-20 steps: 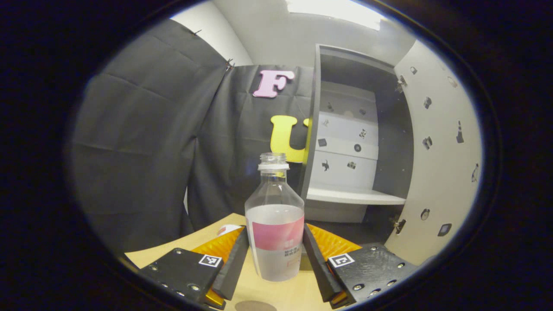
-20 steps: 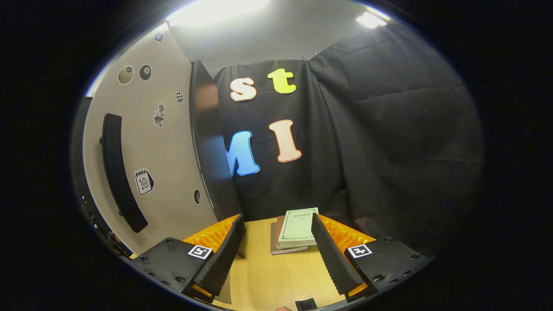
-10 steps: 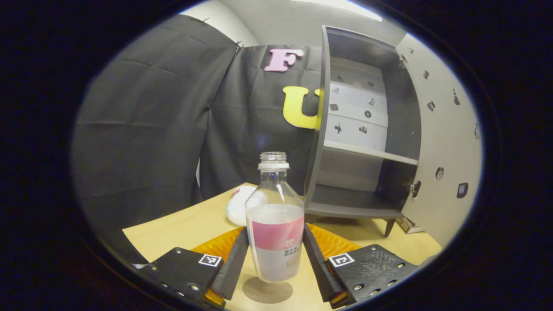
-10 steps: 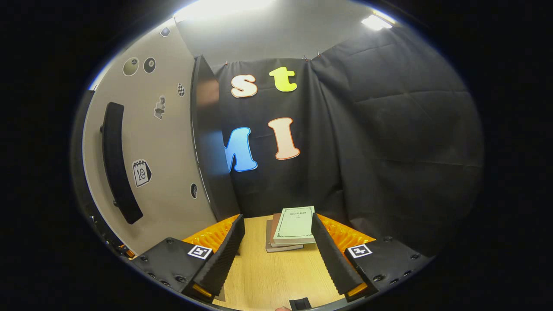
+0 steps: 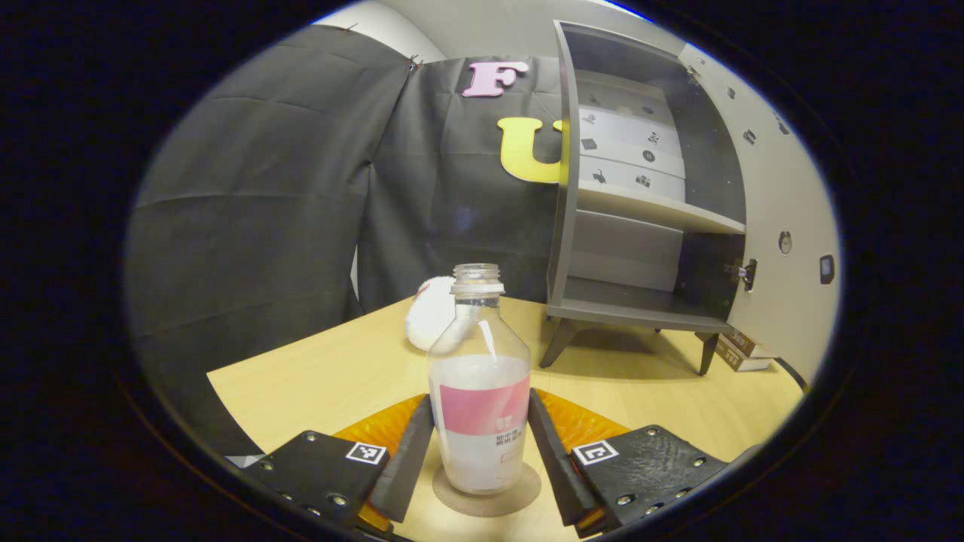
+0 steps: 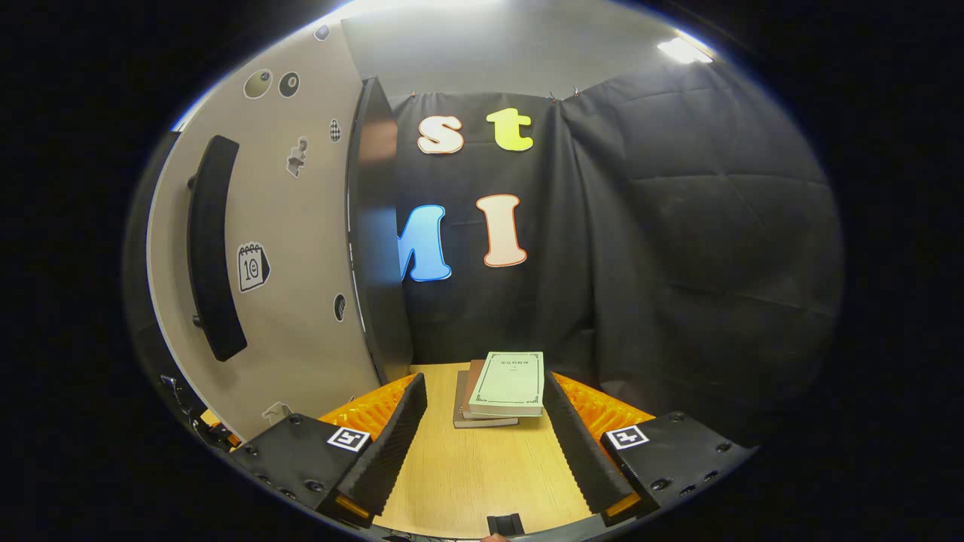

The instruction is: Open the cabinet door with the right hand, grasp the bottle in the cabinet with the left hand and place it on the coaster, then close the cabinet door with the right hand.

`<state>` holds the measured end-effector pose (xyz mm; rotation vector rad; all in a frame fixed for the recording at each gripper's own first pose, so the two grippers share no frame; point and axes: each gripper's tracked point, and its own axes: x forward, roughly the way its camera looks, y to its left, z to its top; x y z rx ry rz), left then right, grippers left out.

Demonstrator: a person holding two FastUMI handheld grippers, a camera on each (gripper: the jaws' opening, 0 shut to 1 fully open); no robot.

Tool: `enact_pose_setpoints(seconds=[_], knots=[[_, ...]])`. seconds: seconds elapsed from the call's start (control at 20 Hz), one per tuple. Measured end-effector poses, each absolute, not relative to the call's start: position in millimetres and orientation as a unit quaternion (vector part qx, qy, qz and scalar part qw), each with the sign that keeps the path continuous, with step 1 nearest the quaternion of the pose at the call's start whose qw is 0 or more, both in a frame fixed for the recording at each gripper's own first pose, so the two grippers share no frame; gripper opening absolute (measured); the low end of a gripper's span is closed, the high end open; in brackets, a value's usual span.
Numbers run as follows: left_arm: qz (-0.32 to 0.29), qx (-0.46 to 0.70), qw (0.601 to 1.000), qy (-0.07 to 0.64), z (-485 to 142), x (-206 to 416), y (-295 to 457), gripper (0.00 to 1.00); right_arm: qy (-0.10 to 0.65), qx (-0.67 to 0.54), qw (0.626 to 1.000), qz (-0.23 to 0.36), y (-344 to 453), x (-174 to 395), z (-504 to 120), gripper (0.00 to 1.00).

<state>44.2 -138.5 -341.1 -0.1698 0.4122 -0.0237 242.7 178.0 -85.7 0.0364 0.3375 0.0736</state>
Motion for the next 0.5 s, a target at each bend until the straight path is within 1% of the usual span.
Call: enact_pose_setpoints(seconds=[0.1, 0.15, 0.25, 0.3, 0.35, 0.4, 0.45, 0.5], knots=[[-0.009, -0.078, 0.978, 0.195, -341, 46, -141, 0.75, 0.170, 0.019, 0.985, 0.038, 181, 241, -86, 0.98], [-0.010, -0.073, 0.978, 0.195, -341, 43, -145, 0.73, 0.170, 0.020, 0.984, 0.039, 182, 241, -86, 0.98], [-0.012, -0.065, 0.978, 0.198, -342, 40, -149, 0.73, 0.169, 0.022, 0.985, 0.040, 184, 241, -86, 0.98], [-0.013, -0.064, 0.978, 0.200, -342, 40, -150, 0.75, 0.169, 0.023, 0.984, 0.041, 185, 241, -86, 0.98], [-0.014, -0.066, 0.977, 0.202, -342, 38, -151, 0.75, 0.169, 0.024, 0.984, 0.043, 187, 240, -87, 0.98], [-0.013, -0.069, 0.976, 0.205, -343, 37, -151, 0.73, 0.169, 0.025, 0.984, 0.044, 188, 240, -87, 0.98], [-0.013, -0.070, 0.975, 0.210, -346, 34, -151, 0.76, 0.169, 0.027, 0.984, 0.045, 189, 241, -89, 0.98], [-0.012, -0.070, 0.975, 0.212, -346, 31, -150, 0.72, 0.169, 0.030, 0.984, 0.047, 191, 241, -89, 0.98]])
